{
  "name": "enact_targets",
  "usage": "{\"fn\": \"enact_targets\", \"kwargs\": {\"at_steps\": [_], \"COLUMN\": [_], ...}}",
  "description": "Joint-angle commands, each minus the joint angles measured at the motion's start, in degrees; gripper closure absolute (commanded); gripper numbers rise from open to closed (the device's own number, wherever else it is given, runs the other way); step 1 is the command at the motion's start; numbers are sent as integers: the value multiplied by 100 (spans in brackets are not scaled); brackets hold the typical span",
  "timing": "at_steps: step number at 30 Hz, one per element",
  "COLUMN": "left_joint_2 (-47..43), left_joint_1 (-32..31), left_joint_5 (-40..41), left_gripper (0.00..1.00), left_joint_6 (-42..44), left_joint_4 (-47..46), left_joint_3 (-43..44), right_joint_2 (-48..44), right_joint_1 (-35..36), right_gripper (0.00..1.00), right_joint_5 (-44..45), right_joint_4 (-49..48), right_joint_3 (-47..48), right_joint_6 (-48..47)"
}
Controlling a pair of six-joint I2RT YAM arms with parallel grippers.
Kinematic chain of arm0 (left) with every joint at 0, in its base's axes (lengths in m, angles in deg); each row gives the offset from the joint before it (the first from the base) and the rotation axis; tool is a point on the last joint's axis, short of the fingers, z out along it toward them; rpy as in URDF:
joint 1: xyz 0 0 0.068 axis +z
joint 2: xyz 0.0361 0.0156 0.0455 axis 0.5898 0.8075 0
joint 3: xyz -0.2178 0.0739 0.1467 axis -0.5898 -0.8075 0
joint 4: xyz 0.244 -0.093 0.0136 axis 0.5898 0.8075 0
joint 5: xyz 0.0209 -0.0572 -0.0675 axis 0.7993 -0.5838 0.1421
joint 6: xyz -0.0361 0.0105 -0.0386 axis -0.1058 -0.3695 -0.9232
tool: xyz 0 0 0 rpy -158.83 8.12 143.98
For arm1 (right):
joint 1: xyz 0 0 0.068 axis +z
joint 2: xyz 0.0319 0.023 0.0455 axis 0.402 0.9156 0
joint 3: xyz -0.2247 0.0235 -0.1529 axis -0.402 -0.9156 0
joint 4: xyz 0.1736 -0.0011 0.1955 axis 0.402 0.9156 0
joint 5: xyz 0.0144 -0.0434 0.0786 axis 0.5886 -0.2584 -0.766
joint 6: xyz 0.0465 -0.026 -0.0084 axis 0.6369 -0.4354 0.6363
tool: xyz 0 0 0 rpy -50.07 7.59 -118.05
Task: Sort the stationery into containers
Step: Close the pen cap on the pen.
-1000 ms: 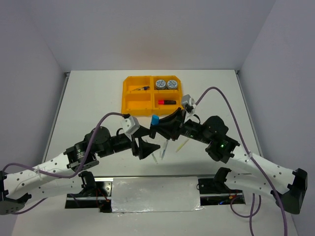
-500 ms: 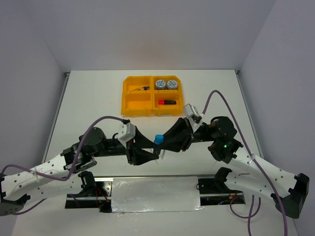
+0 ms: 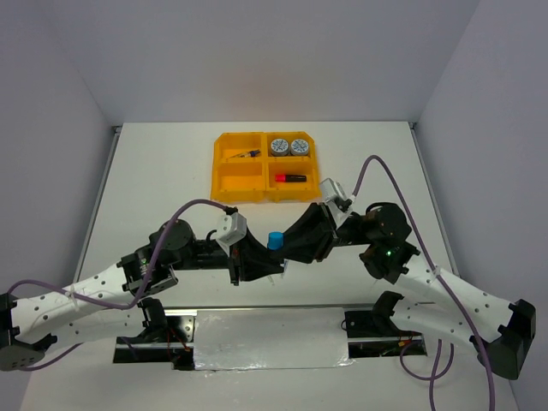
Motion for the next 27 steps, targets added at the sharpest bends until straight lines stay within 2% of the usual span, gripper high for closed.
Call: {"fn": "enact_targets", "kwargs": {"at_steps": [1, 2, 3, 4, 5, 6, 7, 9, 10, 13, 20, 27], "left_joint_2": [-31, -57, -84, -145, -171, -206, -268, -321, -365, -400, -190, -207], "left_joint_1": [-5, -5, -5, -14, -14, -14, -5, -14, -14, -14, -14, -14], "left_joint_5": [96, 149, 184, 228, 255, 272, 307, 343, 360, 334, 36, -79], "left_gripper": [100, 100, 100, 100, 100, 100, 100, 100, 100, 100, 100, 100], "left_joint_6": [-119, -102, -84, -41, 3, 39, 109, 188, 258, 338, 434, 417], "left_joint_4": [-424, -415, -415, -397, -371, -327, -301, -248, -230, -186, -107, -256], "left_joint_3": [282, 265, 247, 229, 186, 168, 142, 71, 36, -25, -43, -149], "right_joint_2": [7, -19, -37, -63, -133, -186, -230, -371, -432, -626, -626, -354], "right_joint_1": [5, 5, 5, 5, 13, 5, 5, 5, 5, 5, -4, -4], "right_gripper": [100, 98, 93, 81, 58, 50, 32, 16, 1, 0, 0, 2], "right_joint_5": [10, 28, 45, 89, 124, 168, 221, 335, 440, 888, 1592, 1075], "right_joint_4": [-296, -278, -243, -234, -234, -147, -50, 231, 354, 846, 1260, 444], "right_joint_3": [-19, -28, -63, -89, -141, -151, -142, -107, -89, 51, 551, 579], "right_joint_6": [-106, -115, -133, -124, -124, -142, -229, -317, -404, -519, -203, 358]}}
